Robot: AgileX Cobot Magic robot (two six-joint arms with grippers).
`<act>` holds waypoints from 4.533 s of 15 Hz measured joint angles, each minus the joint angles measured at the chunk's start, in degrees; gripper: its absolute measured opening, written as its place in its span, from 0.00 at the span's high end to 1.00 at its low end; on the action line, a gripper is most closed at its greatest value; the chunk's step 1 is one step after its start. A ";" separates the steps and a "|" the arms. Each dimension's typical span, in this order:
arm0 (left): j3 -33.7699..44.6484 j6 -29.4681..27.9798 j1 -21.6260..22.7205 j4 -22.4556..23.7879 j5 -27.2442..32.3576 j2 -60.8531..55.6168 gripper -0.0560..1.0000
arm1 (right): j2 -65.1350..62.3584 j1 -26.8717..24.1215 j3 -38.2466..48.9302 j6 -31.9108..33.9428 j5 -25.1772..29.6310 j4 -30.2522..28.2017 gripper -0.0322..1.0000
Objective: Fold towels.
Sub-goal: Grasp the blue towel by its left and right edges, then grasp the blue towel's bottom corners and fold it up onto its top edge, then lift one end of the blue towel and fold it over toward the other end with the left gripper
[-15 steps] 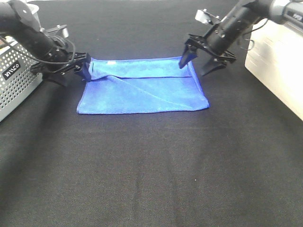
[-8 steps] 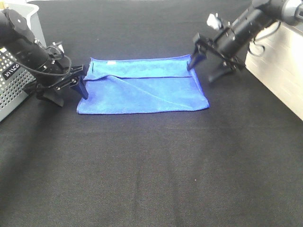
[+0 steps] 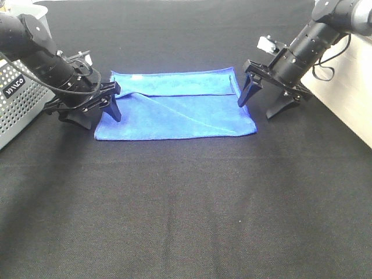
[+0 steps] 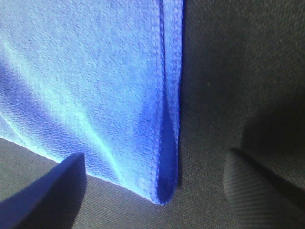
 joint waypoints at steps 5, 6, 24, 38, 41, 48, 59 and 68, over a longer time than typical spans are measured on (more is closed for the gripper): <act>-0.23 -0.17 0.06 -2.64 -0.29 0.92 0.28 | 0.29 0.17 2.46 -1.09 -1.15 1.66 0.25; -0.40 -0.17 0.06 -3.38 -0.29 1.20 0.28 | 0.74 0.74 2.46 -1.55 -1.43 2.46 0.25; 0.11 -0.46 -2.18 5.39 12.72 -0.80 0.93 | -4.30 3.38 7.73 1.15 -1.32 3.84 0.97; 27.04 0.06 -2.35 4.70 4.18 -20.51 0.93 | -26.01 3.95 45.32 -3.09 -19.94 3.44 0.97; 19.02 0.00 -2.35 5.67 4.30 -19.82 0.93 | -24.75 3.95 36.90 -3.09 -20.23 2.92 0.97; -2.81 -7.45 -2.35 15.01 8.48 -5.33 0.93 | -9.85 3.95 14.55 -2.46 -15.64 1.83 0.97; -7.33 -8.65 -2.35 14.32 9.11 0.40 0.15 | -5.04 3.78 9.63 -1.55 -9.63 1.15 0.13; -7.73 -12.43 -2.35 9.34 6.99 3.67 0.52 | -5.04 3.78 9.40 -1.55 -8.19 0.97 0.12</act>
